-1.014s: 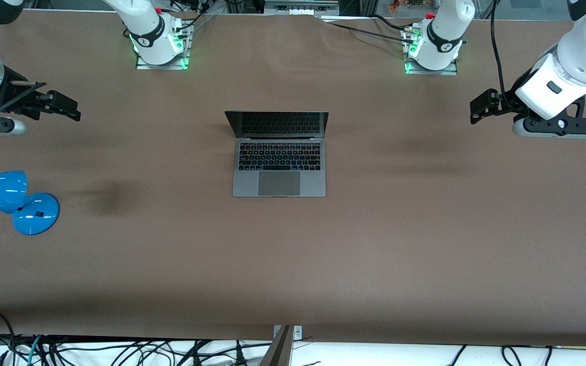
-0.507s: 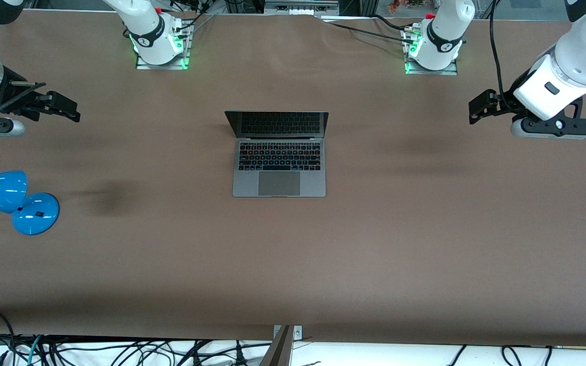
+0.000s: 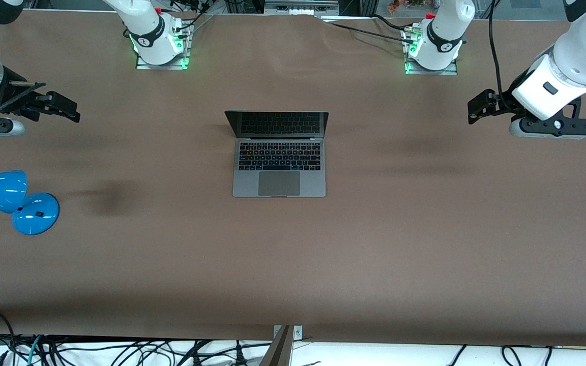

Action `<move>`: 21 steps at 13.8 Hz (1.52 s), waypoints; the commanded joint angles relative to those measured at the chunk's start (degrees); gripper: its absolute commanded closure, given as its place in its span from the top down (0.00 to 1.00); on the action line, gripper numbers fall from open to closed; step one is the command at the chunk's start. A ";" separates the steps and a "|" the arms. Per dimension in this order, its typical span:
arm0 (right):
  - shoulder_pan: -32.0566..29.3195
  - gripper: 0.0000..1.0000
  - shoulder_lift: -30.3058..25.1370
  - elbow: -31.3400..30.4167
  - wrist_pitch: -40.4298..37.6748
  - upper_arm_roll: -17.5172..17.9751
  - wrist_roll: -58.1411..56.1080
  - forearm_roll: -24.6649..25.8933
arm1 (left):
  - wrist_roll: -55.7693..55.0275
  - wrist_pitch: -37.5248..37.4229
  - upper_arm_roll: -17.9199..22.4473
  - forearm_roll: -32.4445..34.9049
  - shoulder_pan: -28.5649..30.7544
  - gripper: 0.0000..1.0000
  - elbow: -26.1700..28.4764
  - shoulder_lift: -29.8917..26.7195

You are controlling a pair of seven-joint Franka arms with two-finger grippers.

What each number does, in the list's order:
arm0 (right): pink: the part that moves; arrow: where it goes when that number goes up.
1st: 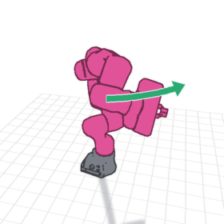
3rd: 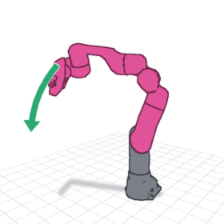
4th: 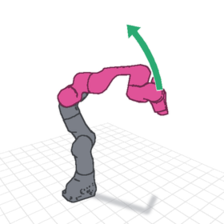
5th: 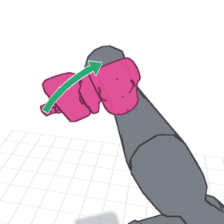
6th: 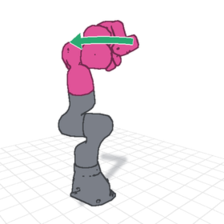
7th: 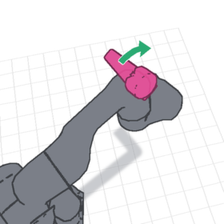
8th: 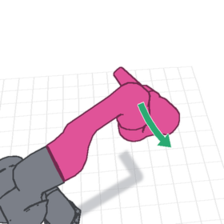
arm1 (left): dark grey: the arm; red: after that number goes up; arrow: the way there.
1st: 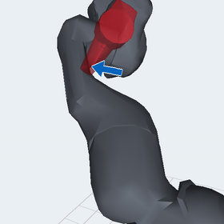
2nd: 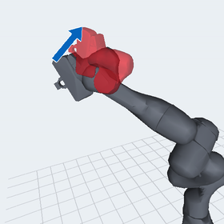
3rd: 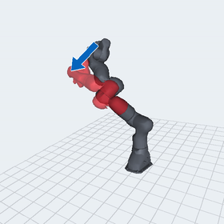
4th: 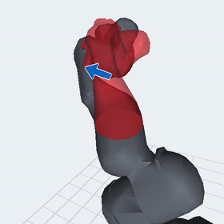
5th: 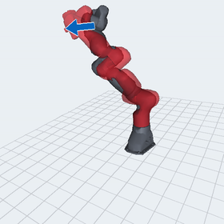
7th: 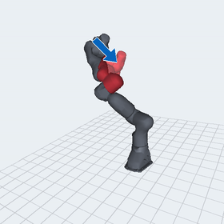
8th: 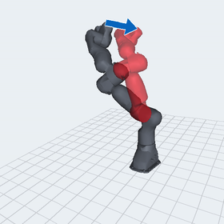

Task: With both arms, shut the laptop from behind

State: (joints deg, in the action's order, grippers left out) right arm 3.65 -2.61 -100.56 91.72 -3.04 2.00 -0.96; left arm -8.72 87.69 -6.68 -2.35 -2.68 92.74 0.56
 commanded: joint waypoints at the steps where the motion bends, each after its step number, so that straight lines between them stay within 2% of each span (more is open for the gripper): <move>1: -0.92 1.00 -0.82 -0.34 0.30 0.76 -0.50 0.08 | 0.72 -0.15 0.00 -0.12 -0.13 1.00 -0.19 -0.30; 6: -1.01 1.00 -0.73 -0.34 0.04 0.76 0.29 0.17 | 0.81 0.11 -0.17 -0.20 -0.39 1.00 -0.37 0.49; 16: -1.01 1.00 -0.12 -0.60 0.13 0.76 -0.86 -0.18 | -0.24 0.46 -4.21 -0.20 -0.57 1.00 -0.19 1.28; 18: -1.01 1.00 0.58 -0.86 0.13 0.84 -1.81 -1.14 | -0.42 0.47 -4.83 -0.20 -0.57 1.00 0.16 1.28; 21: -0.92 1.00 1.20 -1.65 -0.13 1.80 -6.57 -7.98 | -1.38 1.34 -4.83 -0.38 -0.48 1.00 0.25 1.99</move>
State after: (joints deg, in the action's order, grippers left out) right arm 3.60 -1.19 -101.07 91.68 -2.80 -2.05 -5.27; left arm -9.37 87.95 -11.40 -2.37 -3.32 92.86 2.21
